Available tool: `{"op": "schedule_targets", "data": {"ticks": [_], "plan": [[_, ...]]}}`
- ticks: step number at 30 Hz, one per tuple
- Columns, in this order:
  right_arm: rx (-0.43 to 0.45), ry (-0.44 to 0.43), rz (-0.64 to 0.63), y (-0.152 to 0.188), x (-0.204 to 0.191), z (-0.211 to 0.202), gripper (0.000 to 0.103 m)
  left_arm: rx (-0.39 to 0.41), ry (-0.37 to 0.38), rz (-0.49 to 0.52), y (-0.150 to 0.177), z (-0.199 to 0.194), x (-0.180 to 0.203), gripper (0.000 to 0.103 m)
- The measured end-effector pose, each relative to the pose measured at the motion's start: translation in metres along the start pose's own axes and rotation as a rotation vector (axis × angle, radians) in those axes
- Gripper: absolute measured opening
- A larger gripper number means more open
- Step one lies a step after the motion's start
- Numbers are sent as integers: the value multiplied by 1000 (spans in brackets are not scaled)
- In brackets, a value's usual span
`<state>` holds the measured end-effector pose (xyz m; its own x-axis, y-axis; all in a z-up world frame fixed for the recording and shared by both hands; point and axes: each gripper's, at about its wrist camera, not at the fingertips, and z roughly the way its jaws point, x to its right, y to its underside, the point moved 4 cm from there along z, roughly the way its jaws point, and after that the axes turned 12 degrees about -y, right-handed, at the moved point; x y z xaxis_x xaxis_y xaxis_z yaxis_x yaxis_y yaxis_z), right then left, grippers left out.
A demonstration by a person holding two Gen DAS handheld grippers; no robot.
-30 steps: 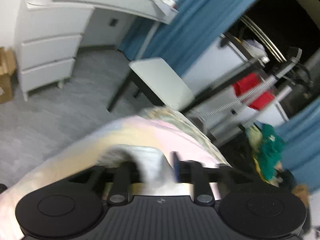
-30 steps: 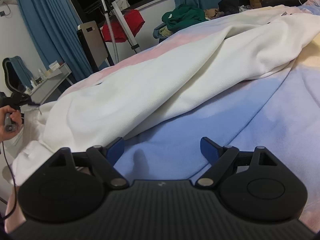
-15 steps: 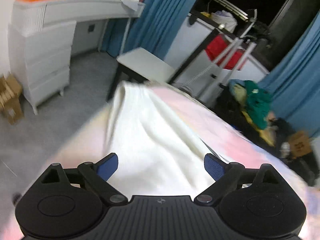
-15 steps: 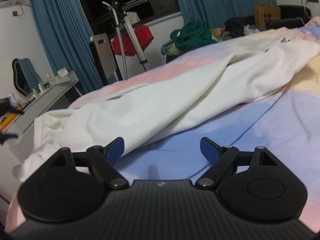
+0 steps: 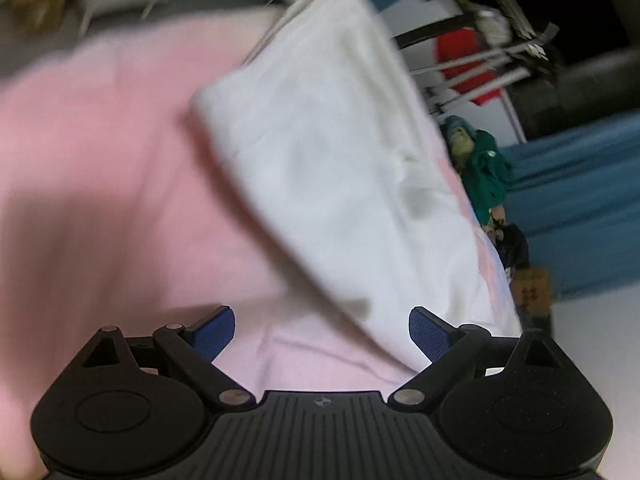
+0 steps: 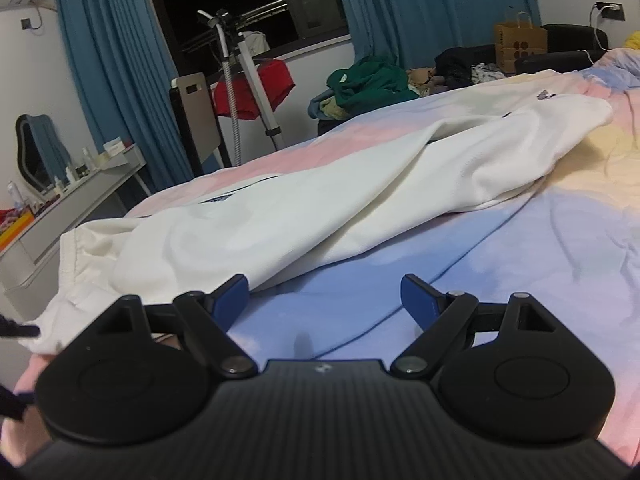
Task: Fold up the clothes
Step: 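Lower the waistband onto the bed and open the left tool, then grasp the elastic waistband edge again with the left tool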
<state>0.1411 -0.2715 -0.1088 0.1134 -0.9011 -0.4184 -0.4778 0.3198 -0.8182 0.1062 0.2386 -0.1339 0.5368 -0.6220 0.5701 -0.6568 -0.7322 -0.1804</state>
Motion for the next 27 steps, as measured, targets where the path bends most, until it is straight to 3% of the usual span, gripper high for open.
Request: {"op": "schedule_targets", "data": {"ticks": [3,7,9,18,21,23,27], "plan": [[5,-2,14,-1,2,-1,85,-31,74,-92,-9,7,-9,90],[2,3,12,-1,1,1,85,28,96,-84,-24,4,-6,89],[-1,6,7,0,0,2,85,45,96,-87,-30,6,-5,83],[-17,19,30,1,2,9,85,88,92,-55,-48,9,-22,45],[-23,23,33,2,2,10,85,96,82,-49,-55,10,-26,23],[-24,19,40,2,2,11,85,103,76,-49,-57,7,-28,16],[-24,14,28,1,1,11,85,171,45,30,-49,-3,-18,11]]}}
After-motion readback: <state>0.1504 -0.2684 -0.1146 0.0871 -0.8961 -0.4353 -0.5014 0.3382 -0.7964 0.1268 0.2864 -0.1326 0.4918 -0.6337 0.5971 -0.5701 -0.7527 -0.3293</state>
